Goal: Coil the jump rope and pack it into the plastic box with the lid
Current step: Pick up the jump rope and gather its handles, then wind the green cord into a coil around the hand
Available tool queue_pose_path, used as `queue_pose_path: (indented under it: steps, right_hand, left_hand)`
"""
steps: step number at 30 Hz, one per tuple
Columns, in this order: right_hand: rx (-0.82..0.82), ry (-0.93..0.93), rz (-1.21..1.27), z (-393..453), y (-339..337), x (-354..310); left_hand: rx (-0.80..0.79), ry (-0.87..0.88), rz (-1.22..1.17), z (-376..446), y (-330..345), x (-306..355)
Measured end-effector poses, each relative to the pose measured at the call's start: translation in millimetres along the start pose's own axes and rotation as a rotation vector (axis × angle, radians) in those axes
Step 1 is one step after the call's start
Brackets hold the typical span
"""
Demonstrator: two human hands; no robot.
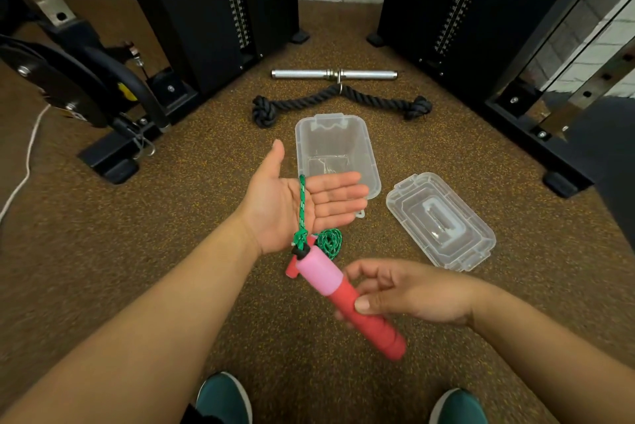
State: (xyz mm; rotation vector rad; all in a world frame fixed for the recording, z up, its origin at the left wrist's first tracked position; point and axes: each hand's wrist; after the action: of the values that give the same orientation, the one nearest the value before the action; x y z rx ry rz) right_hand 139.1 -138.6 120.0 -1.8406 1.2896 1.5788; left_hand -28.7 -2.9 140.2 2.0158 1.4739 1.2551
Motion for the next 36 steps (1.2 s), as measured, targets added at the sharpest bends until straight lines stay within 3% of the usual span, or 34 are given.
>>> queue_pose_path:
  steps: [5,12,16,18,22,27,29,32,36]
  right_hand:
    - [0.068,0.037,-0.151,5.3,-7.1,6.4]
    - [0.170,0.025,-0.258,10.8,-6.4,8.2]
    - [0.197,0.028,-0.341,9.8,-10.9,6.1]
    - [0.260,-0.013,-0.411,6.7,-15.0,-4.1]
    - [0.511,-0.271,-0.440,3.8,-18.6,-27.4]
    - [0.331,-0.349,-0.692,11.5,-20.9,-24.2]
    - [0.330,-0.328,-0.688,15.7,-21.7,-23.8]
    - [0.376,-0.315,-0.485,12.5,-24.9,-26.9]
    - [0.536,-0.373,-0.431,5.9,-36.1,-26.9]
  left_hand:
    - [0.034,0.041,0.121,-4.2,11.8,-0.6]
    - [-0.039,0.085,-0.015,-7.1,14.6,1.5]
    - [-0.096,0.030,0.045,-10.0,19.0,0.2]
    - [-0.155,-0.030,0.102,-10.6,21.7,-2.0]
    - [-0.288,-0.185,0.238,-6.5,27.5,-10.6]
    - [-0.369,-0.361,0.413,-1.8,34.7,-22.3]
    - [-0.352,-0.385,0.437,-2.9,33.8,-23.3]
    - [-0.265,-0.348,0.448,-6.2,28.0,-20.0]
    - [-0.013,-0.213,0.407,-7.4,22.1,-17.2]
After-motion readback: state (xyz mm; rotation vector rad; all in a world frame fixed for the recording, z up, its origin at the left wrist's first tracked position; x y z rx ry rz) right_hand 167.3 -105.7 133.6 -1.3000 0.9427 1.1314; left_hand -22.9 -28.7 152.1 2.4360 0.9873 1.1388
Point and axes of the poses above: each hand's wrist, its own z-axis towards the middle knuckle, its own y-axis out of the palm, x = y × z, and after that the axes turned 13 degrees about -y, right-handed
